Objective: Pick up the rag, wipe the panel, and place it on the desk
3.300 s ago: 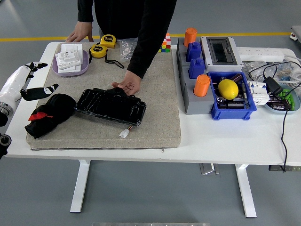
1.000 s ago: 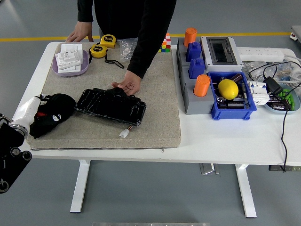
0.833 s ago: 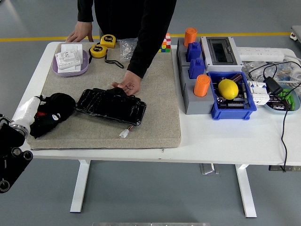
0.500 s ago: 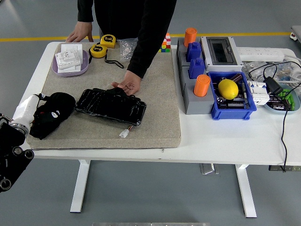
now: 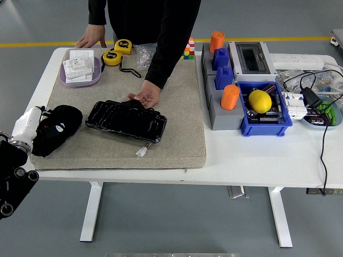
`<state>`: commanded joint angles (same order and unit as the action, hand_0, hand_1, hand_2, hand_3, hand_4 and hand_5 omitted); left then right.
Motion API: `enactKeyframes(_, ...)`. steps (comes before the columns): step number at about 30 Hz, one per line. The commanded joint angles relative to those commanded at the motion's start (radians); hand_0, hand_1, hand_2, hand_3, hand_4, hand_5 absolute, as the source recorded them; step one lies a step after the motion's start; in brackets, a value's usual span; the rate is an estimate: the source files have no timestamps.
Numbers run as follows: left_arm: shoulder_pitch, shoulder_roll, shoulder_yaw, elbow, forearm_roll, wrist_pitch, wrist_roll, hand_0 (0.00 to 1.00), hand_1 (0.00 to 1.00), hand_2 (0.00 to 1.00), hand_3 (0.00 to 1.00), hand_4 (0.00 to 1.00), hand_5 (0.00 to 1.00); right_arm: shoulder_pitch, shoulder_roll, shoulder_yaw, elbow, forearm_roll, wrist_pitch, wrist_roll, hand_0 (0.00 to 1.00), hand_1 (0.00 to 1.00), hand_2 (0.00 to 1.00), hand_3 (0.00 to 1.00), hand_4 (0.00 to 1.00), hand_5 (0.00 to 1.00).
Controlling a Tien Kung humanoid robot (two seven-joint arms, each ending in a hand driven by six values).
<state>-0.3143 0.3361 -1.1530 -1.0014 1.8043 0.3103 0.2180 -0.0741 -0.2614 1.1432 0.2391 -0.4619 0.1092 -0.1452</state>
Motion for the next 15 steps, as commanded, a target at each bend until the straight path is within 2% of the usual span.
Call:
enactKeyframes(1, 0.000, 0.000, 0.000, 0.001, -0.001, 0.003, 0.000, 0.350, 0.224, 0.641, 0.566, 0.593, 0.174, 0.000, 0.000, 0.000, 0.000, 0.000, 0.000, 0.000, 0.740, 0.656, 0.697, 0.611, 0.998, 0.553)
enactKeyframes(2, -0.001, 0.000, 0.001, 0.003, -0.002, 0.004, 0.000, 0.323, 0.190, 0.611, 0.553, 0.542, 0.124, 0.000, 0.000, 0.000, 0.000, -0.002, 0.000, -0.001, 0.740, 0.657, 0.697, 0.611, 0.998, 0.552)
enactKeyframes(7, 0.001, -0.001, -0.001, 0.004, -0.006, 0.011, -0.003, 0.323, 0.190, 0.611, 0.553, 0.542, 0.124, 0.000, 0.000, 0.004, -0.001, -0.003, 0.000, -0.002, 0.740, 0.657, 0.697, 0.611, 0.998, 0.552)
enactKeyframes(8, 0.002, -0.001, -0.002, 0.003, -0.008, 0.014, -0.004, 0.296, 0.166, 0.587, 0.531, 0.421, 0.049, -0.001, 0.000, 0.004, -0.001, -0.003, 0.000, -0.002, 0.740, 0.657, 0.697, 0.612, 0.998, 0.551)
enactKeyframes(13, 0.000, -0.003, -0.001, 0.004, -0.024, 0.031, -0.010, 0.296, 0.166, 0.587, 0.531, 0.421, 0.049, 0.001, 0.000, 0.003, -0.001, -0.001, 0.000, -0.002, 0.740, 0.657, 0.697, 0.612, 0.998, 0.551)
enactKeyframes(14, 0.000, -0.004, -0.002, 0.004, -0.023, 0.035, -0.008, 0.294, 0.154, 0.560, 0.491, 0.296, 0.030, 0.001, 0.000, 0.003, -0.001, -0.001, 0.000, -0.002, 0.740, 0.657, 0.697, 0.611, 0.998, 0.550)
enactKeyframes(15, 0.000, -0.004, -0.001, 0.004, -0.026, 0.038, -0.008, 0.294, 0.154, 0.560, 0.491, 0.296, 0.030, 0.002, 0.001, 0.004, -0.001, -0.001, 0.000, -0.001, 0.740, 0.657, 0.697, 0.611, 0.998, 0.550)
